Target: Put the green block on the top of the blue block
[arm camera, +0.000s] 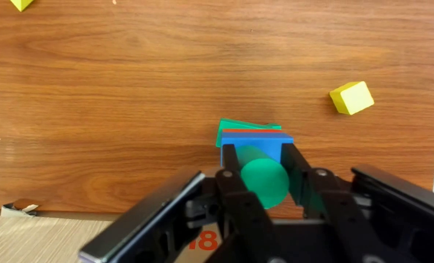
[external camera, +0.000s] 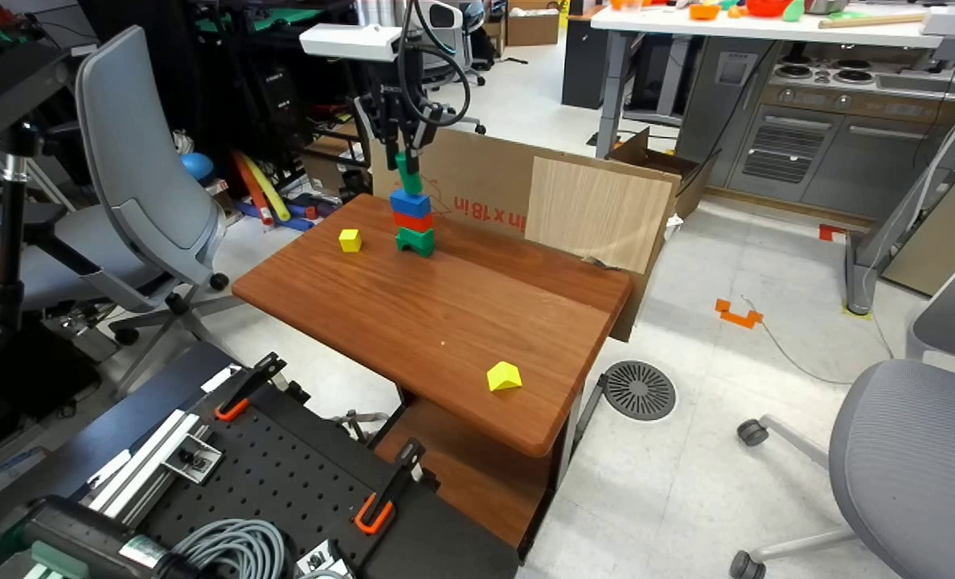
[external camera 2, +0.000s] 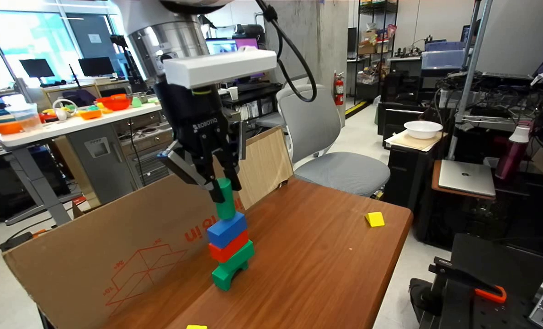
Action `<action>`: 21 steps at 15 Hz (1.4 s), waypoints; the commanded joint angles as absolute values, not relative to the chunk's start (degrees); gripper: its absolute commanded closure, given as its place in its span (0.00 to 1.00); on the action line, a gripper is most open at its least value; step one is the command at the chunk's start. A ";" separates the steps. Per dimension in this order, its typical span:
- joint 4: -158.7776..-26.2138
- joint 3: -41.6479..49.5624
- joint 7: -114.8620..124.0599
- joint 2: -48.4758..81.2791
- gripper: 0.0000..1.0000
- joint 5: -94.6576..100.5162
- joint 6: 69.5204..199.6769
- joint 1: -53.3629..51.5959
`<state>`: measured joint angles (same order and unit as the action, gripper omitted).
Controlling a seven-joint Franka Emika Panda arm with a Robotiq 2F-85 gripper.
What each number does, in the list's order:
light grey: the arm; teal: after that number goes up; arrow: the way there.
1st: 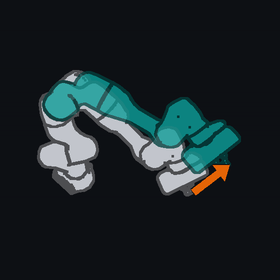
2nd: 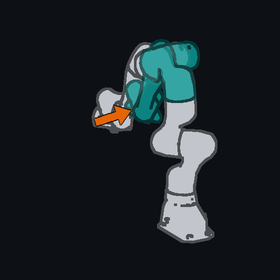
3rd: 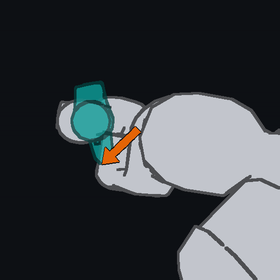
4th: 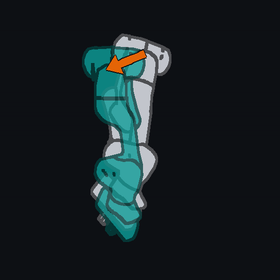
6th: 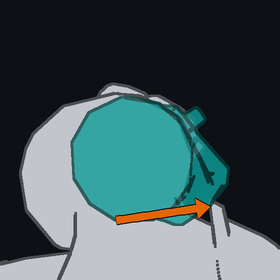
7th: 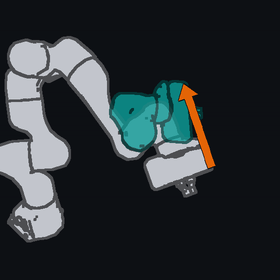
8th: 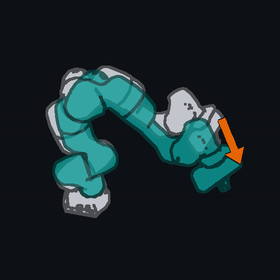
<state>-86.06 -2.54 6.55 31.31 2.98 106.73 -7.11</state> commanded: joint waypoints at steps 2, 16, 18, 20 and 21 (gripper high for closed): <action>-87.01 -2.41 7.29 29.88 0.91 3.05 104.47 -7.40; -84.38 -2.18 9.72 32.76 0.34 3.22 103.13 -7.80; -84.19 -2.14 9.86 33.12 0.19 3.34 102.95 -7.87; -84.27 -2.16 9.88 33.09 0.03 3.31 103.01 -7.87; -84.34 -2.16 9.86 33.00 0.01 3.34 103.11 -7.88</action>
